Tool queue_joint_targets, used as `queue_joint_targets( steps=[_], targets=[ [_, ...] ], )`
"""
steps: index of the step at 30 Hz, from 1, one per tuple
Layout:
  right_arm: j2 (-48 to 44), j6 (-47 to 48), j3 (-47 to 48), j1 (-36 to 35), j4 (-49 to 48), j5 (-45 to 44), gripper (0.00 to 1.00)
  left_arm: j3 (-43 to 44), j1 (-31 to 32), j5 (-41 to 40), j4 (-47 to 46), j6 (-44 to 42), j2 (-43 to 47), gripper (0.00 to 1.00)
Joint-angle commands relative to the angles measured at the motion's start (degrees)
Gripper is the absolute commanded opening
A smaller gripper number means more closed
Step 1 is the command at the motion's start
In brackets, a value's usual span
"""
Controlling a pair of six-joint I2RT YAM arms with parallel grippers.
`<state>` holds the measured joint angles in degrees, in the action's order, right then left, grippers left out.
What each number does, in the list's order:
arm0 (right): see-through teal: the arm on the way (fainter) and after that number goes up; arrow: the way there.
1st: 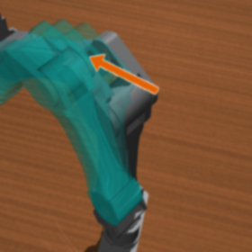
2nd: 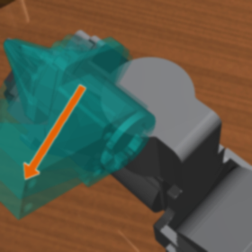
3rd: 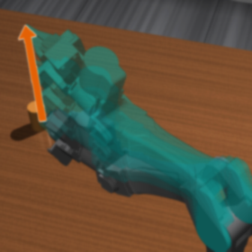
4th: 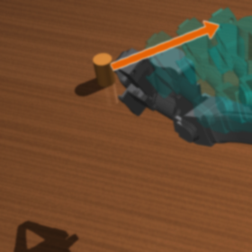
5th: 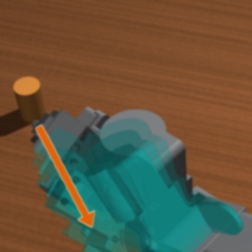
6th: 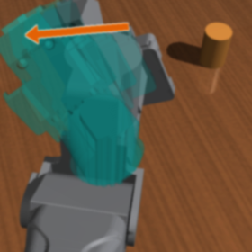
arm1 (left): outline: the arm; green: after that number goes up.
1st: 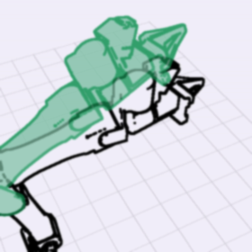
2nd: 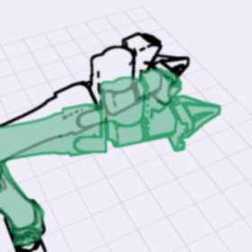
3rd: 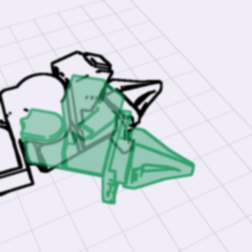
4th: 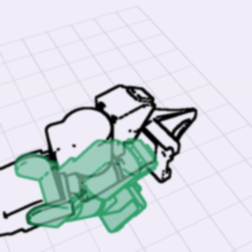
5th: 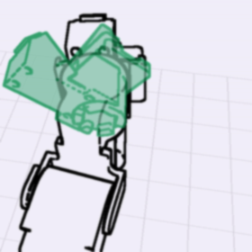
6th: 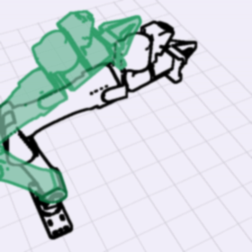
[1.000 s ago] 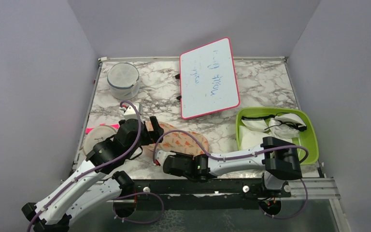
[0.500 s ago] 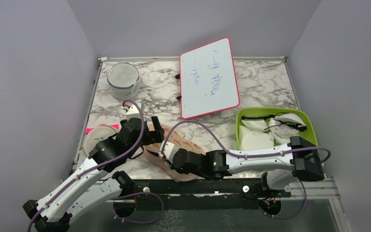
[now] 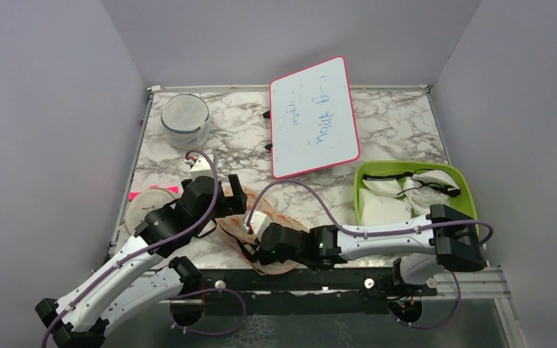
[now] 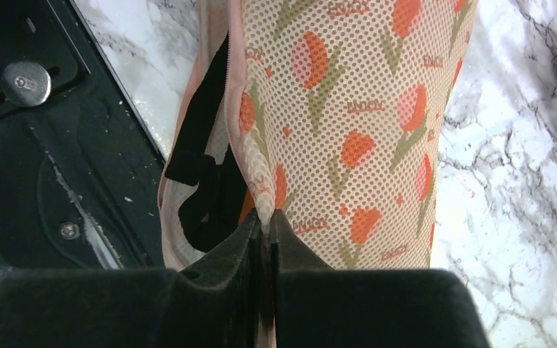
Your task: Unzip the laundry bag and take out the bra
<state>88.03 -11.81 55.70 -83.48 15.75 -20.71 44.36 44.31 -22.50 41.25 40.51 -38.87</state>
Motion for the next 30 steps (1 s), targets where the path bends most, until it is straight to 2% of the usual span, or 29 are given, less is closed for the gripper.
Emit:
queue_joint_targets(
  steps=[1, 6, 9, 12, 19, 23, 24, 25, 26, 29, 30],
  targets=[
    [-5.75, -7.01, -0.96, 2.0, -1.29, 0.92, 0.04, 1.78, -0.21, -0.58, -0.44, -0.61, 0.54, 0.98],
    [-14.77, -19.05, -8.05, 13.44, -5.57, 10.16, 0.04, 1.72, -0.22, -0.31, -0.64, -0.61, 0.2, 0.98],
    [-19.39, -23.37, -13.1, 24.73, -8.64, 18.78, 0.04, 1.62, -0.19, 0.0, -0.64, -0.52, 0.4, 0.98],
    [-21.12, -25.21, -15.7, 32.71, -9.58, 25.65, 0.05, 1.44, -0.19, 0.38, -0.64, -0.52, 0.78, 0.98],
    [-16.52, -21.24, -15.29, 42.45, -7.12, 27.74, 0.08, 1.63, -0.19, 1.94, -0.6, -1.06, 1.02, 0.98],
    [-14.2, -14.86, -12.63, 42.88, -4.69, 22.3, 0.15, 2.22, -0.19, 3.11, -0.55, -2.65, 0.76, 0.98],
    [-13.75, -13.32, -11.71, 42.92, -3.46, 20.48, 0.18, 2.34, -0.19, 3.39, -0.52, -3.11, 0.73, 0.98],
    [-13.49, -11.7, -10.83, 42.93, -2.04, 18.63, 0.25, 2.47, -0.24, 3.62, -0.55, -3.6, 0.65, 0.98],
    [-13.53, -10.09, -10.03, 42.94, -0.92, 17.22, 0.34, 2.63, -0.2, 3.85, -0.53, -4.2, 0.5, 0.98],
    [-15.75, -5.86, -8.8, 42.88, 1.84, 16.03, 0.7, 3.16, -0.19, 4.0, -0.6, -6.22, -0.1, 0.98],
    [-16.95, -5.09, -8.64, 42.88, 2.62, 16.13, 0.75, 3.3, -0.19, 3.85, -0.69, -6.98, -0.33, 0.99]
  ],
)
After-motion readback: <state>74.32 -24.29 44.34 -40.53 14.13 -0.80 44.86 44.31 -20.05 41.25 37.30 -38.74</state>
